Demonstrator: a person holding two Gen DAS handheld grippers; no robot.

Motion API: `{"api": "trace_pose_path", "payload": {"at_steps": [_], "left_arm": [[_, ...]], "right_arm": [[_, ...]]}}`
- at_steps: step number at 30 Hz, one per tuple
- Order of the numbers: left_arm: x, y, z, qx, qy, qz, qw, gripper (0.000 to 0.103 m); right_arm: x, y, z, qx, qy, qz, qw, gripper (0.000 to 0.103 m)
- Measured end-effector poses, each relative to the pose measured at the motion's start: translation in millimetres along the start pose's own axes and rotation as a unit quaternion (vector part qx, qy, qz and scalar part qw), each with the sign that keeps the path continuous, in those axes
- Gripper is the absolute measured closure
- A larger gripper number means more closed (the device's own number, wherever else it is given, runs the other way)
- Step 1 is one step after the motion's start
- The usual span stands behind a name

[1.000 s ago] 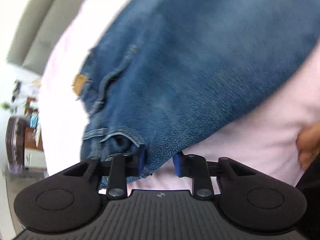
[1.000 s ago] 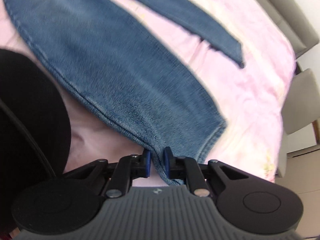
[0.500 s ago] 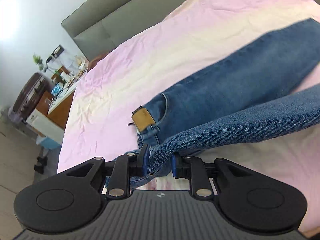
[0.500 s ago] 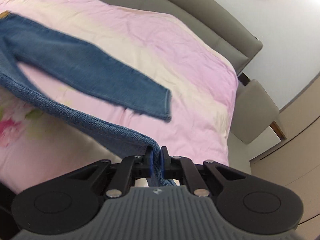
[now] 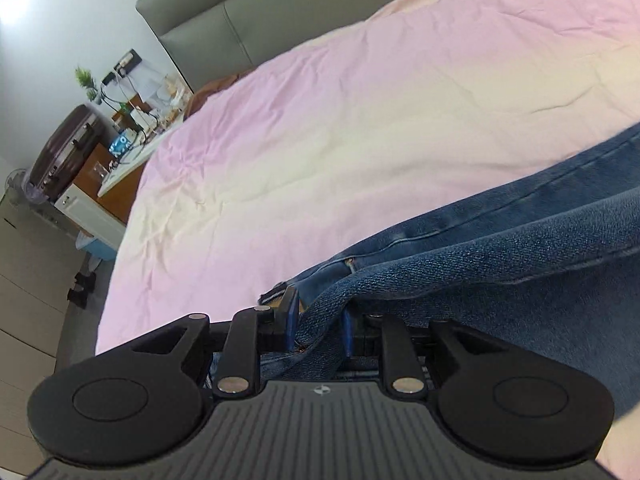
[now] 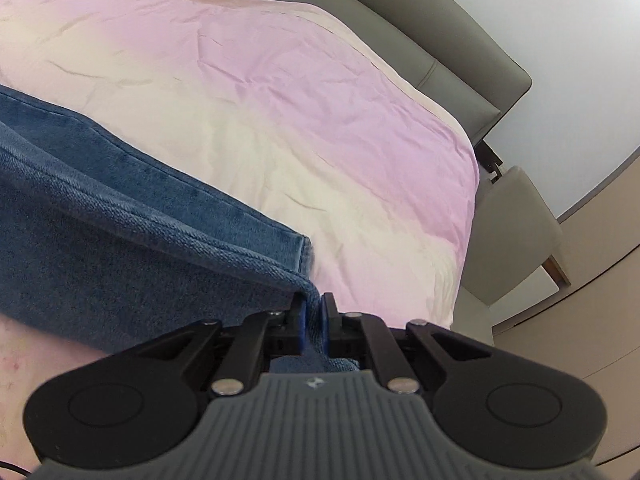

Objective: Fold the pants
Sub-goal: 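Lift the held leg and waist and fold them over the other leg with both tools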

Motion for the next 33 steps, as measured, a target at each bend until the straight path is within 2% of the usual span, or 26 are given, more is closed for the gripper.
{"api": "trace_pose_path", "payload": {"at_steps": [5, 10, 14, 19, 22, 24, 27, 29, 33], "left_arm": [[9.7, 12.7, 59.2, -0.008, -0.050, -0.016, 0.9986, 0.078], [1.6, 22.9, 94.3, -0.019, -0.067, -0.019, 0.9974, 0.078], [-2.5, 27.6, 101.6, -0.019, -0.069, -0.013, 0.9974, 0.078], [-1.2, 20.5, 80.8, -0.015, -0.046, -0.021, 0.9986, 0.078], [9.2, 21.1, 60.2, -0.018, -0.028, -0.029, 0.9990, 0.078], [17.5, 22.9, 58.1, -0.018, -0.030, -0.029, 0.9990, 0.078], [29.9, 36.5, 67.9, -0.013, -0.040, -0.027, 0.9988, 0.078], [32.2, 40.7, 82.6, -0.014, -0.059, -0.027, 0.9978, 0.078], [29.6, 41.7, 97.4, -0.016, -0.064, -0.019, 0.9977, 0.072]], "right_arm": [[34.1, -14.8, 64.6, 0.011, -0.025, -0.023, 0.999, 0.103], [46.8, -34.7, 120.2, 0.019, -0.059, -0.041, 0.997, 0.103], [47.3, -51.0, 150.2, 0.024, -0.081, -0.044, 0.995, 0.103], [48.6, -57.9, 153.9, 0.016, -0.088, -0.050, 0.995, 0.103], [50.3, -47.3, 142.4, 0.014, -0.083, -0.047, 0.995, 0.103], [56.5, -39.3, 141.2, 0.006, -0.089, -0.035, 0.995, 0.103], [66.4, -36.2, 145.4, -0.013, -0.094, -0.018, 0.995, 0.103], [68.6, -40.0, 154.0, -0.006, -0.108, -0.019, 0.994, 0.103], [67.7, -48.9, 171.3, -0.006, -0.121, -0.024, 0.992, 0.101]]}}
Point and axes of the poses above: each gripper's, at about its wrist camera, not at the fingertips, and z roughly the way its jaws point, y to its right, x to its top, the point moved 1 cm from there along z, roughly the way its jaws point, and after that the axes turned 8 degrees about -z, right-handed, at the moved point
